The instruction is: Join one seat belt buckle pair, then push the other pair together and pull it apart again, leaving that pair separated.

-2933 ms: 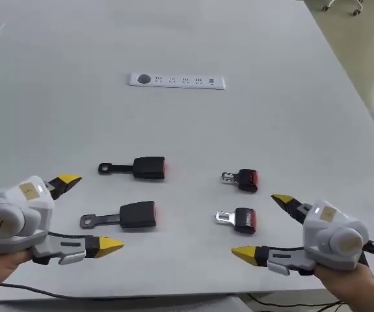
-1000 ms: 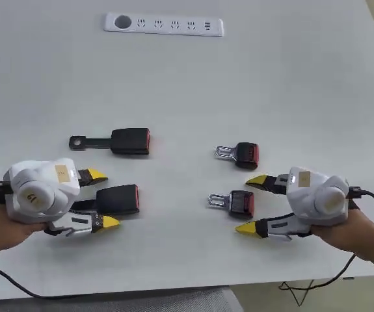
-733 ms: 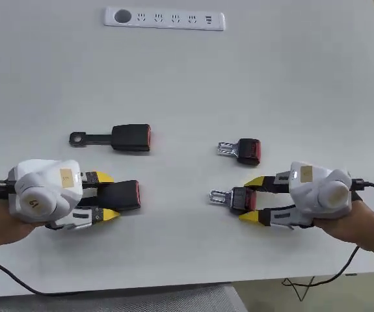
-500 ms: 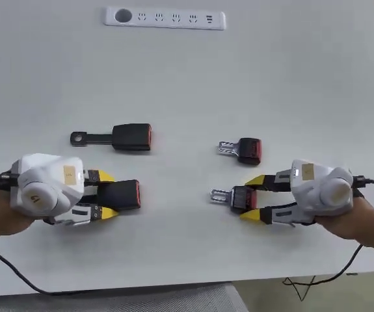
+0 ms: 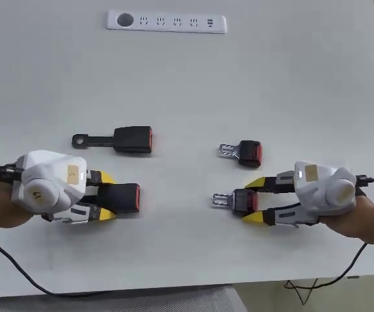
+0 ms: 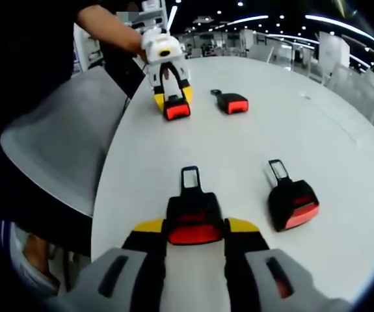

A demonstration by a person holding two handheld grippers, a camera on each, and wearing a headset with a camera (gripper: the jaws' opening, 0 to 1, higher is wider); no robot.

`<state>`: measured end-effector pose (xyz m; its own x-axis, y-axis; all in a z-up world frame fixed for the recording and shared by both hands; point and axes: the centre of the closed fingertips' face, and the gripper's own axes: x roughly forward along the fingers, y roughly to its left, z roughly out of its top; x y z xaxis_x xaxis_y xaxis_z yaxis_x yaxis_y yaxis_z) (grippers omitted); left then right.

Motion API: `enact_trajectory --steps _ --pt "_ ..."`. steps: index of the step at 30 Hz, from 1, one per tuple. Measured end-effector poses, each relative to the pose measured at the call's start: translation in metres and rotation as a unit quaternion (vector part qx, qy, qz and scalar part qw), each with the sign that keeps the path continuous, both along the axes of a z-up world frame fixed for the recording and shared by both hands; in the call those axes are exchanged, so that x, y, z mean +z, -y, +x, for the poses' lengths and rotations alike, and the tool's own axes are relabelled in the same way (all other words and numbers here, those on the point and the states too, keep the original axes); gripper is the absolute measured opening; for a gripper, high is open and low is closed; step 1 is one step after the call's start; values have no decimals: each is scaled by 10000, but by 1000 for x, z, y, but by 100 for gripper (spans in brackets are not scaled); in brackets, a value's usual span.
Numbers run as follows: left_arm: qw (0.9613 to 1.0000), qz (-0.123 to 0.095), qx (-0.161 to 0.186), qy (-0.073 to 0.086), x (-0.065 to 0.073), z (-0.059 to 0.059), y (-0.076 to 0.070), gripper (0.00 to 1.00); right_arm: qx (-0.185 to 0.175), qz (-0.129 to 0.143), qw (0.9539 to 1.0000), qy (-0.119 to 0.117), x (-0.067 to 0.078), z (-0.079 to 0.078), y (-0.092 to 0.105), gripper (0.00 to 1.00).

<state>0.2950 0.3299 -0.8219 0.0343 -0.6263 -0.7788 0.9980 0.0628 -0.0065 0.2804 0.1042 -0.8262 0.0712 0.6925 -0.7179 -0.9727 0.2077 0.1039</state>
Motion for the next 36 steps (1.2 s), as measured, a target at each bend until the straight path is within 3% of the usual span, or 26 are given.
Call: enact_trajectory --steps 9,21,36 --pt "10000 17 -16 -37 -1 0 0 34 66 112 9999 2 -1 3 -10 34" --pt "9999 72 -25 -99 -3 0 -2 34 109 537 9985 1 3 6 -45 34" --pt "9997 193 -89 -120 -3 -2 -4 34 223 853 9961 10 4 8 -79 34"
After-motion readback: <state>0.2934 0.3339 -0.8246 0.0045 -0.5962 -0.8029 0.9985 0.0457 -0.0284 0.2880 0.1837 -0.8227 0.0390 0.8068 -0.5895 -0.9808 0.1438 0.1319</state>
